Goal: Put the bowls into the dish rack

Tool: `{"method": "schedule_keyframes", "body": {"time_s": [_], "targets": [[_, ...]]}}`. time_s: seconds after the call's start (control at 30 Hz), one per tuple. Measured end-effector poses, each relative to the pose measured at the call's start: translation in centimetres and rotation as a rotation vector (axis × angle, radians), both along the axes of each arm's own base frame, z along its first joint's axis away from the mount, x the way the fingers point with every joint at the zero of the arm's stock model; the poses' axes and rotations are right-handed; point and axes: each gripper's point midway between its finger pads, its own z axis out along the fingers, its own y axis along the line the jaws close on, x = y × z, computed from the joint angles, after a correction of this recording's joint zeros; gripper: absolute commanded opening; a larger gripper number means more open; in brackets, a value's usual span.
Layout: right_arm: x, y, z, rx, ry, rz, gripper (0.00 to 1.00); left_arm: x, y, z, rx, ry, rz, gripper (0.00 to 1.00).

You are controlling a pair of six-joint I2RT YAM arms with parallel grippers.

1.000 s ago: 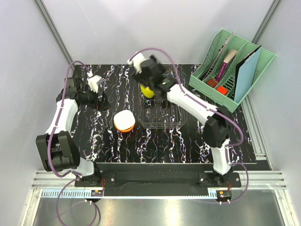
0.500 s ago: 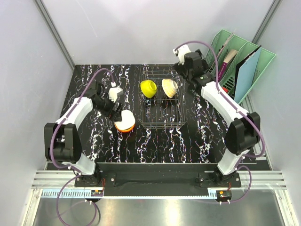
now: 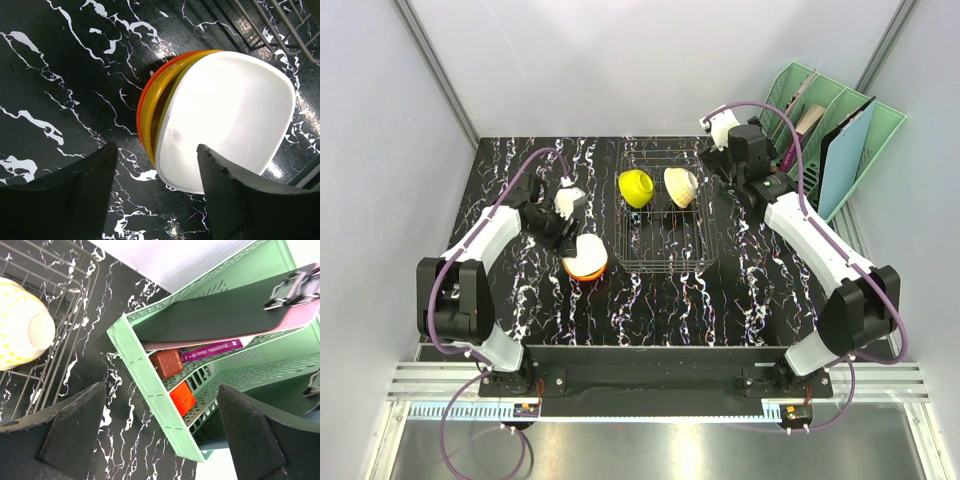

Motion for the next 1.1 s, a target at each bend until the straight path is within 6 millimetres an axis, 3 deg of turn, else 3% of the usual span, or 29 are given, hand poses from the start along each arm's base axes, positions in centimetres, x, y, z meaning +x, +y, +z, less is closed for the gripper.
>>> {"method": "schedule_keyframes", "body": {"time_s": [0.33, 0.5, 0.83, 1.1], "targets": [[-0.2, 0.1, 0.5, 0.013, -0.010, 0.005, 1.00, -0.2, 0.1, 0.0, 0.008, 0.007, 0.000, 0.47], [-0.2, 0.1, 0.4, 0.018, -0.007, 0.003, 0.99, 0.0, 0.1, 0.4, 0.008, 0.004, 0.002, 0.33], [-0.4, 0.1, 0.0, 0.028, 0.008, -0.003, 1.00, 0.7, -0.1, 1.3, 0.004, -0.016, 0.004, 0.17], [-0.4, 0.1, 0.0, 0.034, 0.009, -0.004, 1.00, 0.6, -0.1, 1.4, 0.005, -0.014, 0.002, 0.16]]}}
